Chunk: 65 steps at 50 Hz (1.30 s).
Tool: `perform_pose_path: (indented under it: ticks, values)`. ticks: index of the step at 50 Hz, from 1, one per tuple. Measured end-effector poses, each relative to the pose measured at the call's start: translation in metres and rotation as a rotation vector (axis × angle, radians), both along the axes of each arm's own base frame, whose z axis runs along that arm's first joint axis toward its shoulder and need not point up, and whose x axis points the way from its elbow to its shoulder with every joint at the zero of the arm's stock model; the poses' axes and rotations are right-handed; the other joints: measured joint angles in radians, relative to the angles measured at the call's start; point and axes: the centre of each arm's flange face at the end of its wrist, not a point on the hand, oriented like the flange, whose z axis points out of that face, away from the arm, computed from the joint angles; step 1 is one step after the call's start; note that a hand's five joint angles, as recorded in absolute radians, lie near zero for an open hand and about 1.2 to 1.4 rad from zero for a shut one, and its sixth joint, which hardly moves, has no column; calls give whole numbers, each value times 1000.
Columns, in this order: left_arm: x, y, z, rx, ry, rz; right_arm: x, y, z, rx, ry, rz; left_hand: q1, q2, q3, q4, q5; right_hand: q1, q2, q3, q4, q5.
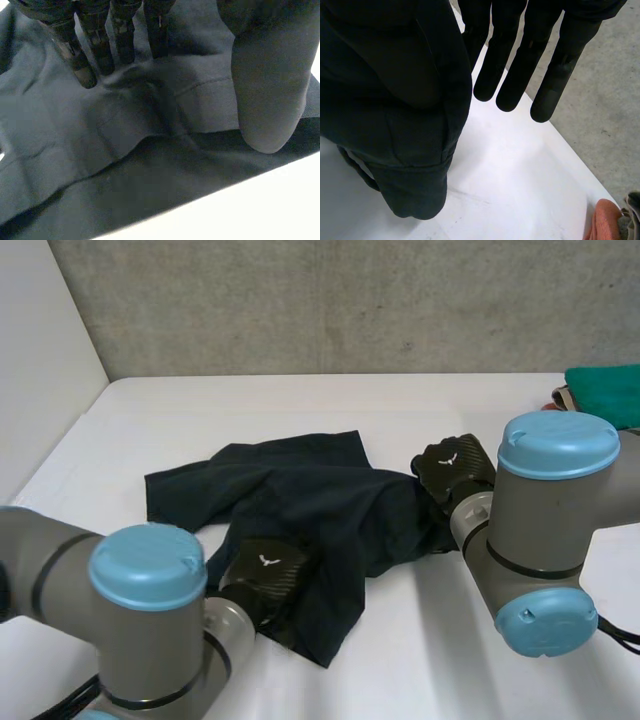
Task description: Fold the laundry.
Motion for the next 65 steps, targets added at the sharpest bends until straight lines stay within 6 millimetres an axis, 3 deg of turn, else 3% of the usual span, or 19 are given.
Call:
perform_pose_path:
  ticks: [6,10,14,18,23,27,31,34,39,41,46,51,56,60,65]
  values:
    - [-18,6,-4,-30,3,-57,1,1,-1,3,3,4,84,77,76,80,90,0,0,0,0,0]
    - [-23,3,-4,-68,-1,-51,1,2,0,1,4,4,802,771,758,773,769,0,0,0,0,0]
    - [-22,-8,1,-137,-25,-4,0,1,4,-8,1,3,827,879,866,884,844,0,0,0,0,0]
    - [-10,-25,19,-210,-36,72,-2,2,13,-21,0,4,827,879,868,885,844,1,0,0,0,0]
    - [21,-49,73,-330,28,191,-7,7,35,-44,38,37,827,879,868,886,844,3,2,2,2,2]
    - [54,-65,123,-433,106,247,-12,24,55,-41,147,129,827,880,872,886,844,3,2,2,2,2]
    - [77,-72,148,-468,128,252,-15,41,65,-21,241,238,827,882,873,887,868,14,14,16,14,13]
    - [85,-76,146,-420,110,226,-13,52,66,-5,295,329,827,882,873,887,875,40,50,50,48,44]
    - [85,-89,120,-278,53,188,-3,54,54,9,341,412,827,882,872,890,875,103,114,119,119,114]
    - [83,-104,105,-242,15,201,5,42,45,-3,345,402,827,883,873,890,875,109,151,156,162,152]
    - [79,-142,94,-274,-30,255,21,12,36,-71,321,332,827,883,873,890,875,107,149,160,167,155]
    - [74,-166,108,-335,-20,276,30,-14,42,-131,256,224,827,883,873,890,875,-446,-448,-428,-428,-444]
    - [74,-162,122,-328,-1,270,20,-21,50,-73,124,96,827,883,873,890,875,-579,-586,-583,-592,-605]
    - [77,-151,122,-314,16,269,4,-9,51,44,-6,35,827,883,873,890,875,-692,-690,-705,-716,-733]
    - [81,-145,114,-328,29,275,-5,12,38,164,-85,63,827,883,873,890,875,-787,-811,-811,-810,-795]
